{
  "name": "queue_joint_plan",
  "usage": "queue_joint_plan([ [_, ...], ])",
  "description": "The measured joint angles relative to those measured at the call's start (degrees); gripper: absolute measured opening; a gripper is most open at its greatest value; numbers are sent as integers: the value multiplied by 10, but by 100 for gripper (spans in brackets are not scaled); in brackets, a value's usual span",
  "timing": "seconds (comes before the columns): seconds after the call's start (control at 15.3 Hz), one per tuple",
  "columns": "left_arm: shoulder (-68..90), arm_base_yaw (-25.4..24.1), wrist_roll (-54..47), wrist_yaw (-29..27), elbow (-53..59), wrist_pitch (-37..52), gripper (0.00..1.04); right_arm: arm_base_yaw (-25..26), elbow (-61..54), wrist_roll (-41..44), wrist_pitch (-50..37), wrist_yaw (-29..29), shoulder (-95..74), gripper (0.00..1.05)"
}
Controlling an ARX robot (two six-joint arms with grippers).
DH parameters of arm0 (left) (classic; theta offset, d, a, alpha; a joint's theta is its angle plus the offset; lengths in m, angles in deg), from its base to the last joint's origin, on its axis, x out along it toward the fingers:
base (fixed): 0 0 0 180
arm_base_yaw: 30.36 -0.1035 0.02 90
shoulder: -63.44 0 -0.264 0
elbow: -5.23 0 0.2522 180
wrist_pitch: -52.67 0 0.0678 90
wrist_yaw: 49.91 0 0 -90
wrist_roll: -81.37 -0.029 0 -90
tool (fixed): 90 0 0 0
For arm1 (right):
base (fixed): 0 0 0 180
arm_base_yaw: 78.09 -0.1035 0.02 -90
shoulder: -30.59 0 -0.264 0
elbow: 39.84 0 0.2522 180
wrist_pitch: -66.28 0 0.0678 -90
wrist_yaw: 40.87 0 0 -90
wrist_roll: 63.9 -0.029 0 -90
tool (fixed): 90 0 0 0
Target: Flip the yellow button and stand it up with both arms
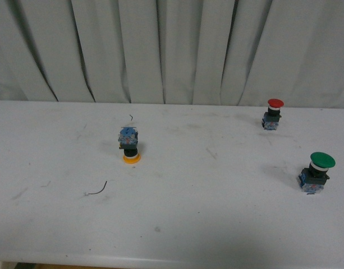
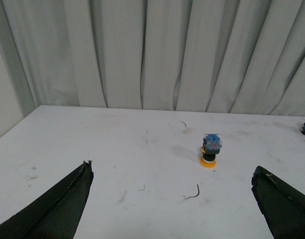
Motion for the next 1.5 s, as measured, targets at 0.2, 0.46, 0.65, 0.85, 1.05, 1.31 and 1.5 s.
queue_joint_plan([
  [0.2,128,5,88,56,-74,-118,98,0,0,0,0,0,0,98],
  [0.46,374,33,129,52,-147,129,98,0,0,0,0,0,0,98],
  [0.65,672,61,116,38,-287,279,98,0,0,0,0,0,0,98],
  [0.85,888,92,85,12,-461,228,98,0,0,0,0,0,0,98],
  [1.05,1055,118,59,-18,-645,136,98,0,0,0,0,0,0,98],
  [1.31,1158,133,50,-49,-768,40,98,0,0,0,0,0,0,98],
  [1.5,1194,136,47,-65,-803,-14,98,0,0,0,0,0,0,98],
])
